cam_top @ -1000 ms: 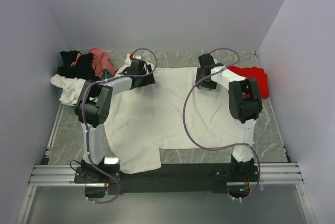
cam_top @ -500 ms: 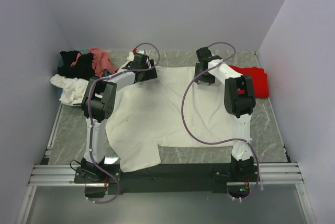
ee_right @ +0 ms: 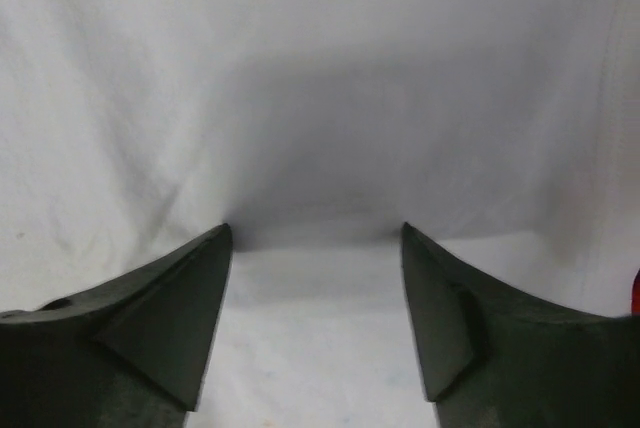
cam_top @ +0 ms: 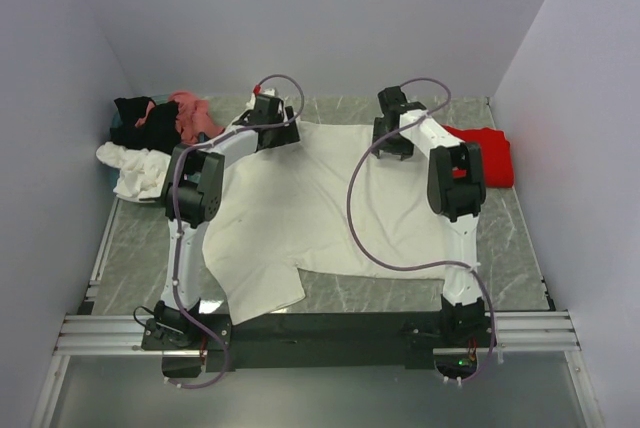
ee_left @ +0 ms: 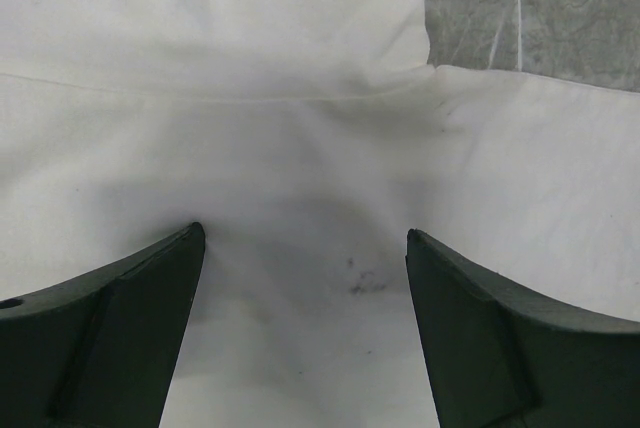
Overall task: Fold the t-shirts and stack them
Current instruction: Fold the tshirt
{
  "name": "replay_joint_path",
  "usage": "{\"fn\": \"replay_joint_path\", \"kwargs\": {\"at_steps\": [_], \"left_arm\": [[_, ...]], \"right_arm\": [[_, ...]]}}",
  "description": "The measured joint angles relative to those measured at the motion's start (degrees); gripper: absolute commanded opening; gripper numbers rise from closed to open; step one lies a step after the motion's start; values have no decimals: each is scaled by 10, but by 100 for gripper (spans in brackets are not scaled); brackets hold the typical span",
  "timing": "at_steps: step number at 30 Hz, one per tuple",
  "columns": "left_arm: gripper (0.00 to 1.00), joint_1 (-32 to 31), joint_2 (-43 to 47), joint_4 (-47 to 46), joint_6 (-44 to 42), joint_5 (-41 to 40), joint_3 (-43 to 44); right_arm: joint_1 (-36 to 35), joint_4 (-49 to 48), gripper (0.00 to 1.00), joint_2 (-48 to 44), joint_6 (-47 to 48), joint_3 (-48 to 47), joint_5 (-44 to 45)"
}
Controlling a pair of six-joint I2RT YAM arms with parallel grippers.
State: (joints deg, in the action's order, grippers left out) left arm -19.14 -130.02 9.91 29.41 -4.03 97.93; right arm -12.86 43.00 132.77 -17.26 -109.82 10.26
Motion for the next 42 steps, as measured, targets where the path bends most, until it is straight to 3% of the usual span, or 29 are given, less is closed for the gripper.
{"fn": "replay_joint_path", "kwargs": {"at_steps": [7,16,20,27,42], "left_arm": [[88,2,7,-2,-3,7,-8],[88,-1,151,-23,2,0,-144],[88,-8,198,-40,4,-3,-194],[88,-23,215,-50,13,-4,-287],[89,-28,204,-50,12,-11,-301]], "right_arm": [[0,-37,87,-137,0,147,-1],[0,-125,87,-332,-15,308,-111],[0,-146,87,-321,-29,366,-160],[0,-143,86,-274,-41,380,-138],[0,-127,84,-210,-48,335,-76]]}}
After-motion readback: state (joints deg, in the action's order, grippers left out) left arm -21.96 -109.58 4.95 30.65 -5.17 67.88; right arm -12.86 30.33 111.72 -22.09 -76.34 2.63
